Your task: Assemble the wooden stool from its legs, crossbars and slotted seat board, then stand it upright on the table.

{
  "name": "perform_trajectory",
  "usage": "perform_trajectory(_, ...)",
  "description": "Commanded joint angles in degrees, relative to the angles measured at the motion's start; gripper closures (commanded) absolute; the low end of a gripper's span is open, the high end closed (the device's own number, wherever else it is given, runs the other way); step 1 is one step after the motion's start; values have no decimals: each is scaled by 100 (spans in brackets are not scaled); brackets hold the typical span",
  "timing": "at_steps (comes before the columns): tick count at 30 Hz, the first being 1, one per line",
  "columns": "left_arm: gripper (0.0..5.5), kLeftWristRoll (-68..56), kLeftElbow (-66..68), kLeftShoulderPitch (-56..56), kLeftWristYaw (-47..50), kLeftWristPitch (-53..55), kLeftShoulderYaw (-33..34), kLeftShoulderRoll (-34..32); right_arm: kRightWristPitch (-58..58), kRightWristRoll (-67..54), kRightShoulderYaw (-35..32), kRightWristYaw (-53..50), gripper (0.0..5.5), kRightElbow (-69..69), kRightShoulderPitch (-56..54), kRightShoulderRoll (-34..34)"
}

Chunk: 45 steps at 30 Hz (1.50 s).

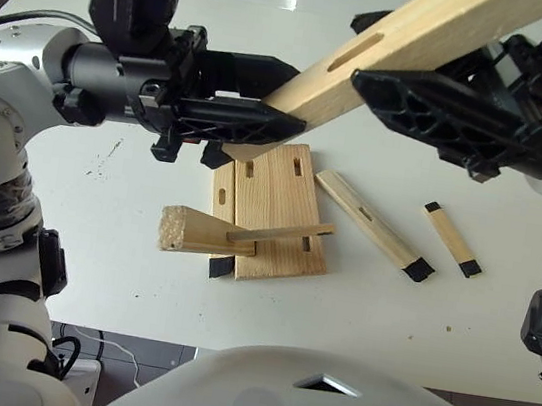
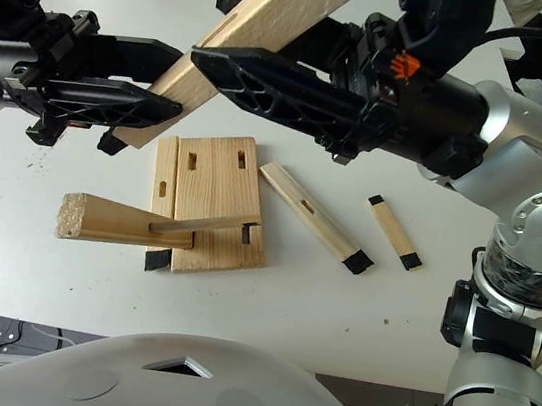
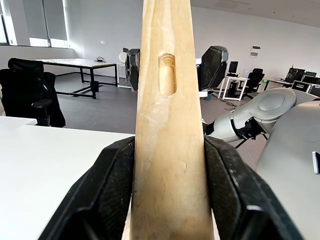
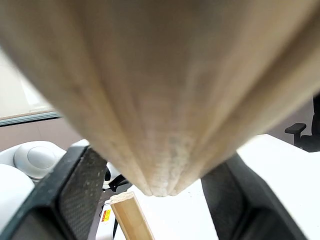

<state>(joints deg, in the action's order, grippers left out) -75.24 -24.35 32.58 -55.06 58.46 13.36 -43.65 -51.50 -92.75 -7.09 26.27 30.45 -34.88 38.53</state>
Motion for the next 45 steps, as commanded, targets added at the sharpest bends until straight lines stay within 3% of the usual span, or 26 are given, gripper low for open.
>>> perform_trajectory(1,348,-6,7,118,26,-44,-29,-106,-23,161,37,202,318,145,114,115)
perform_trajectory(5,348,-20,25,126,42,-59,-17,-135,-35,363,10,374,349,181,219,229)
perform_trajectory(14,348,94,164,160,77,-50,-39,-245,59,873,13,774,349,209,521,473)
perform_trajectory(15,311,183,220,198,234,-34,-99,-211,77,914,18,794,349,206,541,477)
perform_trajectory(21,212,972,860,414,817,-315,-365,68,351,1441,-131,899,349,26,456,469)
perform_trajectory(23,172,1942,1434,283,715,-899,-656,-69,575,2082,-240,1042,349,-138,453,669)
perform_trajectory(26,170,3346,2086,-399,194,-1946,-1129,-596,1030,3208,-290,1330,349,-361,776,996)
perform_trajectory(31,170,5507,1946,-2338,-220,-4070,-1925,-1283,1791,4599,-239,1635,349,-295,2178,1081)
perform_trajectory(37,170,6177,1830,-2821,195,-4645,-2128,-647,2078,5026,-176,1882,349,283,3358,893)
perform_trajectory(45,170,7357,3233,-2511,555,-5695,-2238,-493,2269,5302,-285,2115,349,478,4037,879)
